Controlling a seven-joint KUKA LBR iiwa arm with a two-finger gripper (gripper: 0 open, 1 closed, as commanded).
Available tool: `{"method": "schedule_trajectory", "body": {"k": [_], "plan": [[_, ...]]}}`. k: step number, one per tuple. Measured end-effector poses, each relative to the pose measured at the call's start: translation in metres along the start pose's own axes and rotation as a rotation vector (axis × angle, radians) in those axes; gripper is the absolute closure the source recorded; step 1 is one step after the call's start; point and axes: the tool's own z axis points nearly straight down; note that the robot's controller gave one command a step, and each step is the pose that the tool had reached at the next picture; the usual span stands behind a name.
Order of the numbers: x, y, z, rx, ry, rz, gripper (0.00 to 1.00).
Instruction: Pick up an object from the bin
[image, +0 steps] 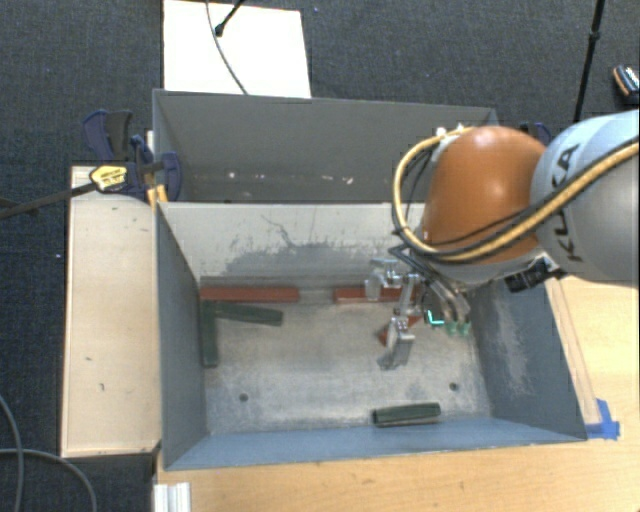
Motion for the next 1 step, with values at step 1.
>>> {"method": "schedule_trajectory", "body": {"k": [1], "plan": [[0.0589,-0.0524,0.0825,0.002,0.006,0.069,0.0]]}}
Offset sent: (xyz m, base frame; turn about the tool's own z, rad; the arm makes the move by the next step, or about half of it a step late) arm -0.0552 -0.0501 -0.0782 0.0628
